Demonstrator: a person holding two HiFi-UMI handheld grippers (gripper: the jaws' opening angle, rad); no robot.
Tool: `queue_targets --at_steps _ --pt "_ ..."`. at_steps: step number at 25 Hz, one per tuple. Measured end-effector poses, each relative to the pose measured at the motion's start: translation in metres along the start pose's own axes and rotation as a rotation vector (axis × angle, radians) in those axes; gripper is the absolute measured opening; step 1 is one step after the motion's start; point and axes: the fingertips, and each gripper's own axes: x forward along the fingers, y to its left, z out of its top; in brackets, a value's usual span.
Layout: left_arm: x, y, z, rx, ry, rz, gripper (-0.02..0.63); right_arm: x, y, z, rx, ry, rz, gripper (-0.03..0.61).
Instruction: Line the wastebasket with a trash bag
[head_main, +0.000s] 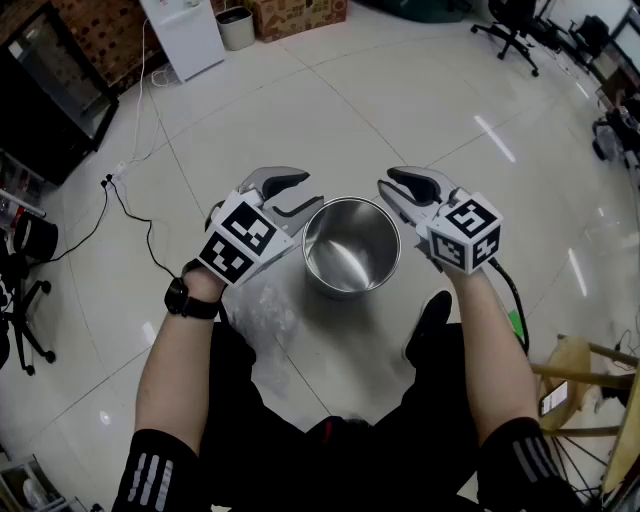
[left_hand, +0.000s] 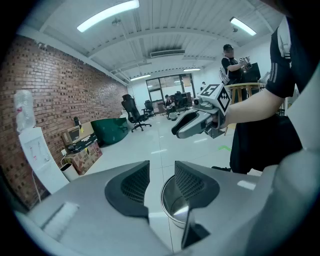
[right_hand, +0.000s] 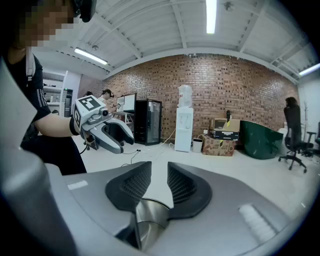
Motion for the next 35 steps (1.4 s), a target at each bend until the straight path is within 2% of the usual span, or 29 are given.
queue_targets --at_steps 8,12,17,21,30,35 --pt "-0.019 0.013 0.001 -0.011 -0.029 0.028 0.150 0.037 0.055 -0.030 -0.062 0.095 0.130 0.127" --pt "-0.039 0.027 -0.005 -0.028 -0.042 0.058 0.150 0.062 0.092 -0.045 -0.141 0.152 0.214 0.150" --pt "-0.060 0.042 -0.014 -0.056 -0.055 0.097 0.150 0.101 0.143 -0.064 -0.190 0.208 0.327 0.185" --pt "-0.075 0.053 -0.018 -0.076 -0.066 0.125 0.150 0.134 0.191 -0.092 -0.287 0.282 0.432 0.210" --pt "-0.122 0.088 -0.033 -0.143 -0.095 0.223 0.150 0.204 0.297 -0.161 -0.537 0.418 0.637 0.215" --pt "-0.133 0.094 -0.046 -0.170 -0.074 0.242 0.150 0.236 0.329 -0.229 -0.561 0.568 0.726 0.215"
